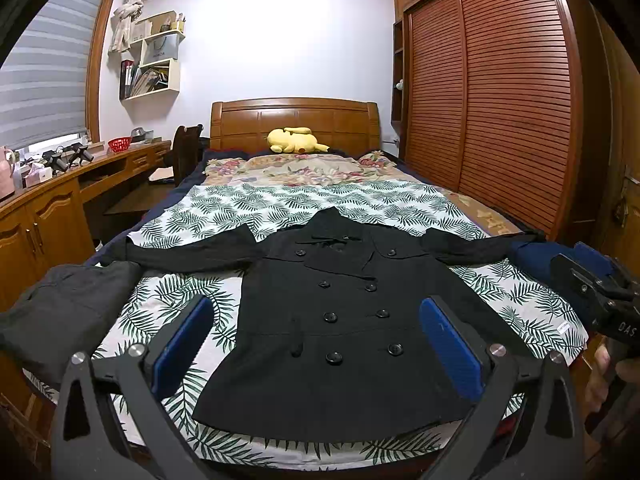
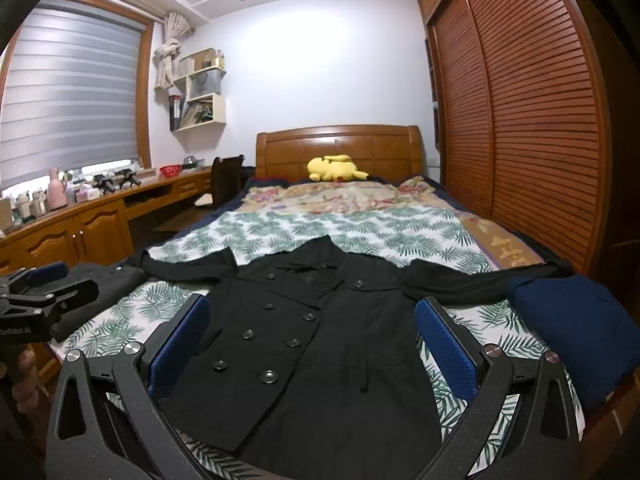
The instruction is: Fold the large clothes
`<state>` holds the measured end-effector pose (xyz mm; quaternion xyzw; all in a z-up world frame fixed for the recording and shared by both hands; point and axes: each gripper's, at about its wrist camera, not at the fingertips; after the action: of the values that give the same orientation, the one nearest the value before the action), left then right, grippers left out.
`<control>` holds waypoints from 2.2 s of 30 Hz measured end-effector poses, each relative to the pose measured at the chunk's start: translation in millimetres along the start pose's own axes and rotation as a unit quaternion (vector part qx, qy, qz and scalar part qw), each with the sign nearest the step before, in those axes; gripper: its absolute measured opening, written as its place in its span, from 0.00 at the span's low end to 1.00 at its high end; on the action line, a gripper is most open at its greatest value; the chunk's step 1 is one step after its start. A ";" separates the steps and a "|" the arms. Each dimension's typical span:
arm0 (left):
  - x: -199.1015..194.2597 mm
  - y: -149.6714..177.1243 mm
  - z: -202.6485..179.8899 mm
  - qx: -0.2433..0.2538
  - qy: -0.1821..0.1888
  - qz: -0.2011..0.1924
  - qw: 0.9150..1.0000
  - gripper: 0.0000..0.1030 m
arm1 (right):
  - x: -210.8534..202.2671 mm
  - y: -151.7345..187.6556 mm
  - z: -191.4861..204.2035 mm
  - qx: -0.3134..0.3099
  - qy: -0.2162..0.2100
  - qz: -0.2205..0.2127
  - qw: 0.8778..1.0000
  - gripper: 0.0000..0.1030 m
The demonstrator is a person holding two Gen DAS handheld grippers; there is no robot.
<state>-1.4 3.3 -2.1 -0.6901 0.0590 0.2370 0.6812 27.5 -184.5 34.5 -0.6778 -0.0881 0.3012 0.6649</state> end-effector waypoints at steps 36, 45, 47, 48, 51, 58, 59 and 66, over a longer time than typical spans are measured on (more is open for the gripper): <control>-8.7 -3.1 0.2 0.001 -0.004 -0.004 1.000 1.00 | -5.0 0.1 3.2 0.003 0.000 -0.003 1.000 1.00; -9.3 -3.7 0.3 0.001 -0.005 -0.004 1.000 1.00 | -5.5 0.0 4.0 0.003 0.000 -0.003 1.000 1.00; -9.3 -3.8 0.4 0.001 -0.004 -0.003 1.000 1.00 | -5.6 -0.1 4.2 0.003 0.000 -0.003 1.000 1.00; -9.9 -4.1 0.5 0.001 -0.005 -0.004 1.000 1.00 | -5.9 -0.1 4.5 0.003 0.000 -0.003 1.000 1.00; -9.4 -3.9 0.5 0.001 -0.004 -0.003 1.000 1.00 | -6.3 -0.4 4.7 0.003 0.000 -0.004 1.000 1.00; -9.4 -4.1 0.5 0.001 -0.005 -0.003 1.000 1.00 | -7.0 -0.7 5.0 0.004 0.000 -0.003 1.000 1.00; -9.3 -3.9 0.5 0.001 -0.004 -0.003 1.000 1.00 | -7.1 -0.7 4.8 0.004 0.000 -0.003 1.000 1.00; -9.5 -3.8 1.0 0.001 -0.005 -0.001 1.000 1.00 | -6.9 -0.2 3.4 0.004 -0.001 -0.003 1.000 1.00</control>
<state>-8.4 2.3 5.3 -0.6885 0.0548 0.2398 0.6822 20.2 -185.2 36.9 -0.6744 -0.0894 0.3000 0.6688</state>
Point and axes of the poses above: each gripper's, at about its wrist camera, not at the fingertips, and x roughly the way its jaws point, z to its left, y to its underside, and after that the axes turned 13 degrees about -y, right-handed
